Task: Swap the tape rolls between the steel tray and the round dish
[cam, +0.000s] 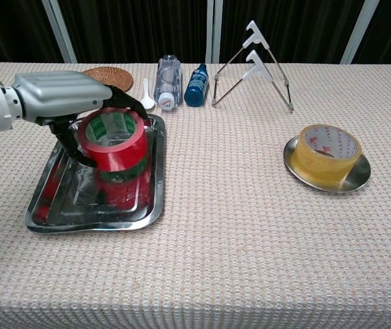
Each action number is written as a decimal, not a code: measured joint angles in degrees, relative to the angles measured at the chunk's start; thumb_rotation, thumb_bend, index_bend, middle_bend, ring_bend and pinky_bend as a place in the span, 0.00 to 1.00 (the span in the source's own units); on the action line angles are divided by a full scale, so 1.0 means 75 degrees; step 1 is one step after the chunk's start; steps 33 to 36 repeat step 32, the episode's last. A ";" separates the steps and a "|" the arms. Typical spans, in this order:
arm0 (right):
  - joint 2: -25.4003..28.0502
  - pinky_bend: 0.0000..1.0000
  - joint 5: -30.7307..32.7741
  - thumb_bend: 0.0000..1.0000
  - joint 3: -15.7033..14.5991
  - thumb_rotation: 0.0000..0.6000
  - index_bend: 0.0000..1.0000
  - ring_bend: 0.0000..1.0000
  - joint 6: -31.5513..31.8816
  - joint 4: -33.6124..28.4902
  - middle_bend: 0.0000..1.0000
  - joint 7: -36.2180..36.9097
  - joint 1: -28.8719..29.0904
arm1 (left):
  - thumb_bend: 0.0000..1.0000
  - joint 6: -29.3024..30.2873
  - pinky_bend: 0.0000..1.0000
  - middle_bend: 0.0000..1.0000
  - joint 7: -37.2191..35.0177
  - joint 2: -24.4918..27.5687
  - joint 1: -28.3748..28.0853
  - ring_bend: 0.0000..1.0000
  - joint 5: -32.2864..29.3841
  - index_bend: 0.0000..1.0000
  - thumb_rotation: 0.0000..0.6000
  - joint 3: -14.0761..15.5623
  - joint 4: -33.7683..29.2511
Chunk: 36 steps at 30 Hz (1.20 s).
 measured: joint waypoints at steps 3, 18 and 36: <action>-0.0024 0.00 -0.0024 0.00 0.0023 1.00 0.00 0.00 0.0043 -0.0020 0.00 -0.0040 -0.0011 | 0.18 0.0208 0.27 0.01 -0.0173 -0.0118 0.0105 0.02 0.0117 0.03 1.00 0.0059 0.0167; -0.0153 0.00 -0.0570 0.00 -0.0210 1.00 0.00 0.00 0.0313 -0.0050 0.00 -0.0306 -0.0195 | 0.16 0.1625 0.20 0.02 0.0164 0.0407 0.1178 0.00 -0.0186 0.02 1.00 0.0089 -0.0498; -0.1383 0.00 -0.1811 0.00 -0.1171 1.00 0.00 0.00 0.1547 0.1677 0.00 -0.0669 -0.1146 | 0.15 0.5848 0.19 0.05 -0.0171 0.0556 0.4780 0.00 -0.0360 0.05 1.00 0.0664 -0.0524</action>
